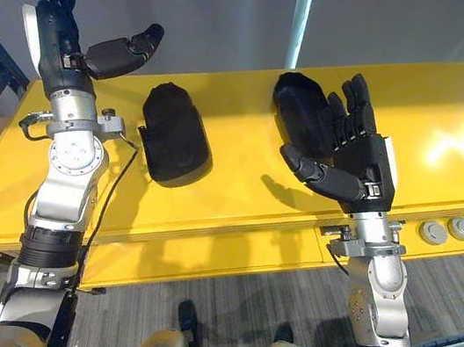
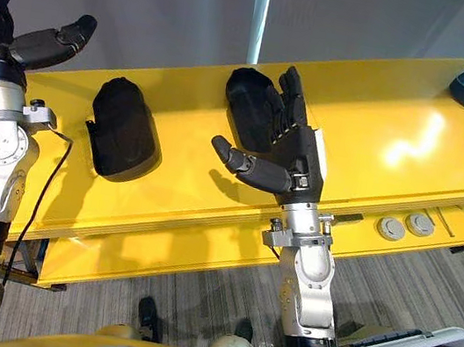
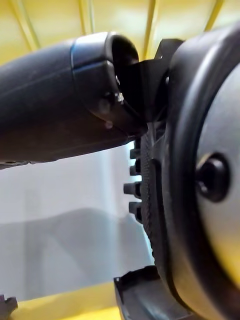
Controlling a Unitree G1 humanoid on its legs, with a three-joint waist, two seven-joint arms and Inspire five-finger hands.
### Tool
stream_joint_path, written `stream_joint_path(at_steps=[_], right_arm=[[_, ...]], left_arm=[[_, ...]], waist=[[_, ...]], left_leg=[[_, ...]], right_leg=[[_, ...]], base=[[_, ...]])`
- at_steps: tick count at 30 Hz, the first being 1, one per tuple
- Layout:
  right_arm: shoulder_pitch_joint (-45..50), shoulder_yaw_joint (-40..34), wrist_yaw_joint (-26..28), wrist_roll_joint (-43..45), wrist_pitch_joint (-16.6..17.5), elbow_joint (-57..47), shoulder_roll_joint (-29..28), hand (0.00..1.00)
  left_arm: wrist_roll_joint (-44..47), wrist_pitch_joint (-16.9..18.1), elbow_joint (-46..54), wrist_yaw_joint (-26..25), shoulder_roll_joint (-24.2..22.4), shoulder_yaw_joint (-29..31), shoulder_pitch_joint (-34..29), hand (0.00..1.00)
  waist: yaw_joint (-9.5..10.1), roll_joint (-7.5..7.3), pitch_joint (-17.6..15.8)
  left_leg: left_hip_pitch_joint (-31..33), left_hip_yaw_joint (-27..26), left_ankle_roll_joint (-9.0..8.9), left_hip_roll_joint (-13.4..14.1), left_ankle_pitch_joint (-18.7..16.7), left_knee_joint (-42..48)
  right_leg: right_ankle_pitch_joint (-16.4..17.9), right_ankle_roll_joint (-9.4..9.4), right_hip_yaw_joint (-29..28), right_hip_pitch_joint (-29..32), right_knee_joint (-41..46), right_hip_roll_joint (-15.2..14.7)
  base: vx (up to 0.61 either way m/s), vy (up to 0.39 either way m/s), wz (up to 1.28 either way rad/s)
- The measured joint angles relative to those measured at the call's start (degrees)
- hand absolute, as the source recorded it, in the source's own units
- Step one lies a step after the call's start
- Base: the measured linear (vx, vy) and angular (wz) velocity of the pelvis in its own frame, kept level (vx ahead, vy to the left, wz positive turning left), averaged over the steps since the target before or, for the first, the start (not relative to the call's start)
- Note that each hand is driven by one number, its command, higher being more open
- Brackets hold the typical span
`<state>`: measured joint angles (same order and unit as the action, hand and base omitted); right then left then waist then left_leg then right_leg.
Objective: Walk over and take three plastic housings, then place them on the shelf
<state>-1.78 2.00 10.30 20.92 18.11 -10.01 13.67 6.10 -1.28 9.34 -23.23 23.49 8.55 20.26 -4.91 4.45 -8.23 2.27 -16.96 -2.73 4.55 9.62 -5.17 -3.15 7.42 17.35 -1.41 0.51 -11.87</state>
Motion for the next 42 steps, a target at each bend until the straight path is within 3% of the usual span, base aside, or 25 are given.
stream_joint_path(at_steps=[5,12,17,18,25,30,37,42], right_arm=[[1.70,0.46,-2.48,-0.72,0.00,-1.12,-0.49,1.00],[4.97,-0.31,-8.46,-7.84,1.13,-2.25,-3.65,1.00],[5.47,-2.46,-10.96,-9.41,3.61,-2.56,-4.99,1.00],[5.45,-6.15,-15.99,-9.41,7.12,-5.93,-5.13,1.00],[5.45,-6.47,-15.49,-9.33,7.12,-5.21,-5.08,1.00],[5.42,-6.84,-12.02,-9.25,6.26,-3.19,-4.99,1.00],[0.84,-3.54,-5.82,-11.79,2.16,-1.13,0.27,1.00],[-3.31,-0.44,-4.29,-20.17,0.87,0.81,0.94,1.00]], left_arm=[[0.15,1.51,4.31,0.22,-1.90,-0.02,-4.75,1.00],[2.76,13.45,22.06,2.70,-15.69,-1.00,-24.20,1.00],[5.36,18.98,23.08,7.55,-18.32,-0.89,-32.09,1.00],[11.76,23.79,22.11,18.35,-19.15,-0.98,-36.40,1.00],[11.88,23.80,21.05,18.38,-19.10,-2.18,-36.39,1.00],[13.87,23.23,18.58,18.43,-19.06,-4.07,-36.48,1.00],[16.27,18.49,17.94,19.05,-19.02,-4.27,-36.61,1.00],[16.34,18.17,17.89,19.92,-18.63,-4.28,-36.60,1.00]], waist=[[0.02,0.00,0.00],[1.90,-0.10,0.01],[3.72,-0.62,0.14],[4.68,-5.53,2.11],[4.75,-5.56,2.10],[5.02,-6.00,1.83],[7.74,-6.59,1.07],[9.41,-7.53,0.32]], left_leg=[[0.02,0.71,-0.10,0.03,-0.08,0.00],[-0.74,2.86,-0.29,-0.12,-0.22,0.00],[-0.71,3.99,-0.25,-0.23,-0.12,-0.02],[-0.71,4.85,0.03,-0.75,-0.25,-0.05],[-0.64,5.25,0.04,-0.87,-0.11,-0.05],[-0.38,6.56,-0.06,-0.99,0.29,-0.05],[1.33,9.02,0.46,-0.89,0.87,-0.05],[2.00,9.50,0.61,-0.94,0.97,-0.05]], right_leg=[[0.10,0.15,0.82,-0.71,-0.42,-0.02],[0.23,0.11,3.60,-3.54,-1.63,0.09],[0.76,0.35,5.34,-4.83,-1.99,0.23],[0.62,0.54,6.72,-5.81,-2.51,-0.09],[0.72,0.37,6.57,-5.74,-2.15,-0.08],[1.73,0.51,6.99,-5.58,-0.80,0.08],[2.51,0.54,8.28,-4.65,0.42,0.45],[2.71,0.47,8.91,-4.65,0.41,0.58]], base=[[0.00,0.001,0.07],[0.03,-0.005,0.16],[0.00,0.005,0.17],[0.01,0.004,0.09],[0.00,0.000,0.02],[-0.02,0.003,0.11],[-0.03,-0.004,0.15],[0.00,-0.006,0.10]])
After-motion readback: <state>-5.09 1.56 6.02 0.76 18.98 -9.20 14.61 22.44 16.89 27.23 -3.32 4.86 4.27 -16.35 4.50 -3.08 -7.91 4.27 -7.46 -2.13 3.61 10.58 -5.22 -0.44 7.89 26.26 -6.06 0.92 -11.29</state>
